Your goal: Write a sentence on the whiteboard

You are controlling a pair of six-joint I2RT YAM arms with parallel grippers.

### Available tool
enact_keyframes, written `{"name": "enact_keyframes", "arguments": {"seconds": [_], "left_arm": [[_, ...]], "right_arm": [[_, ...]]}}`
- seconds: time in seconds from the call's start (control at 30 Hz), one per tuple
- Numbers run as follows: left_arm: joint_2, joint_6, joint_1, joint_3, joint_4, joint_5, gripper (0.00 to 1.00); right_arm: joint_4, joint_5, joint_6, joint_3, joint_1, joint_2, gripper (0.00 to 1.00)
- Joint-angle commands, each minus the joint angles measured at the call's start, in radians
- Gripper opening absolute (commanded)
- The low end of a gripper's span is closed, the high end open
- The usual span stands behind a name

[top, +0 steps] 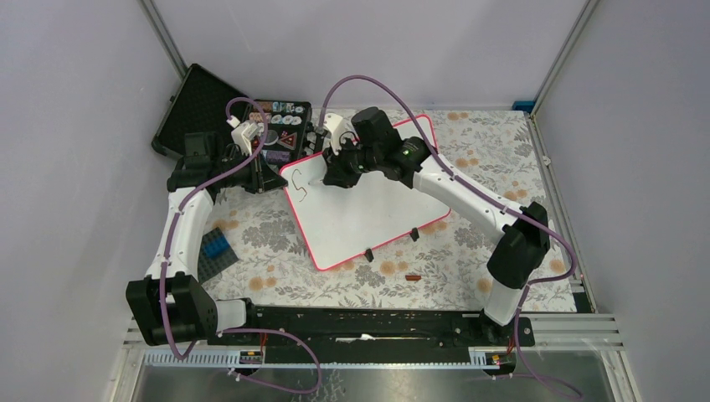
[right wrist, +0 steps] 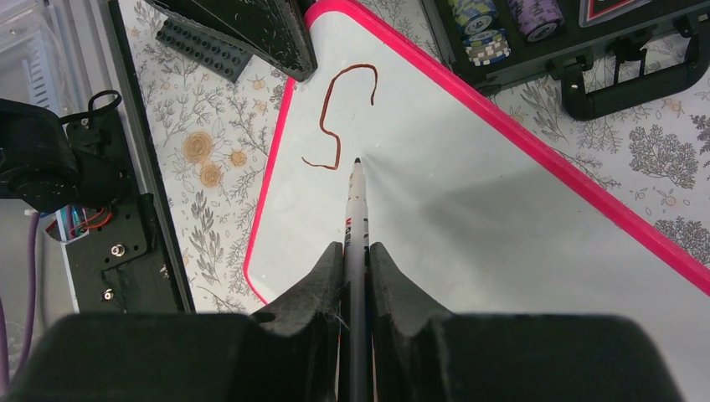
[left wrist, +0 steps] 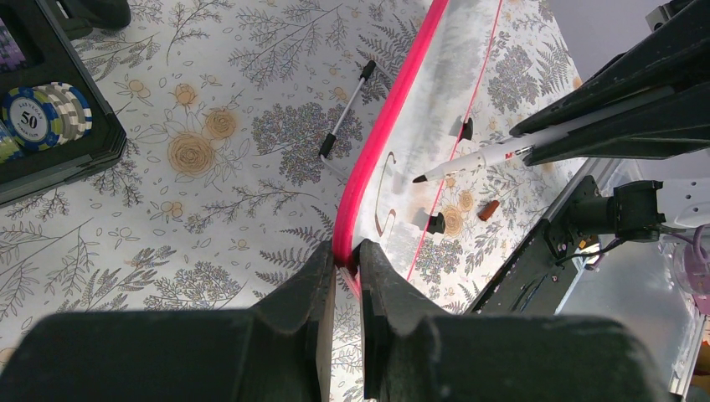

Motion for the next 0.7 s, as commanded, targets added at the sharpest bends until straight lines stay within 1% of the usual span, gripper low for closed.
{"name": "enact_keyframes", "arguments": {"seconds": [0.0,0.67], "left_arm": [[-0.032,0.036,0.004,0.002,0.06,-0.014,0.0],[-0.027,0.035,0.004,0.003,0.061,-0.014,0.0]], "right_arm": [[0.017,0.023,-0.016,0.021,0.002,0.005,0.0],[0.022,-0.006,-0.027,-0.073,0.006,-0.022,0.0]]}}
